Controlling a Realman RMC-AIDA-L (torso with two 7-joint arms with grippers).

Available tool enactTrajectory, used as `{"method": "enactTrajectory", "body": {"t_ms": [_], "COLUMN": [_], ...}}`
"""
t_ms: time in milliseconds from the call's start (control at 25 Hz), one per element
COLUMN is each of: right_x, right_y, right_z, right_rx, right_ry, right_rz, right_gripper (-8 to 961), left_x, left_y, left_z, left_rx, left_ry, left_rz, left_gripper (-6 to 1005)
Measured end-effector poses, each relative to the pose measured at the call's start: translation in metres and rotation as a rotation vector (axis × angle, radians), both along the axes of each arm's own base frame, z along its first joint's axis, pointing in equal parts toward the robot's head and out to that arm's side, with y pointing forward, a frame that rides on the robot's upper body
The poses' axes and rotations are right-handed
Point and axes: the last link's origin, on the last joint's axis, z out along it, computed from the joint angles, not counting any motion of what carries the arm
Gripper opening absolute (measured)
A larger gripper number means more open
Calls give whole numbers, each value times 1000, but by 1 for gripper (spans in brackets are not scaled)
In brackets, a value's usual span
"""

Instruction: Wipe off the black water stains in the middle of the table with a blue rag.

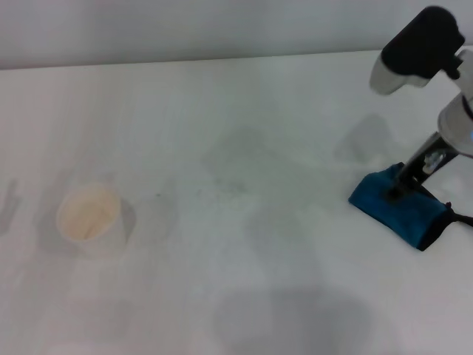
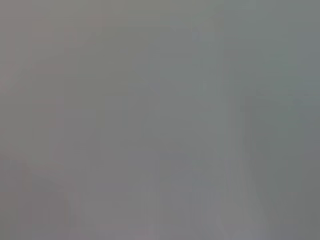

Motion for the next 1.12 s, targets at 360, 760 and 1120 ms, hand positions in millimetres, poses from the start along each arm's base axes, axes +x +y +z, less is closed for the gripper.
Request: {"method": "enactTrajectory", "body": {"t_ms": [360, 760, 1120], "right_x": [11, 65, 113], "right_y": [7, 24, 4], "right_z": [33, 62, 88], "right_rx": [136, 476, 895], "right_ry": [270, 421, 750], "right_rz": [135, 157, 266], "right_gripper": [554, 549, 549], "left_x": [-1, -1, -3], "left_y": [-1, 7, 12], "left_z": [0, 2, 2], "left_rx": [0, 1, 0], "left_ry": [1, 7, -2], "left_rz": [7, 11, 36], "left_gripper": [861, 861, 861]}}
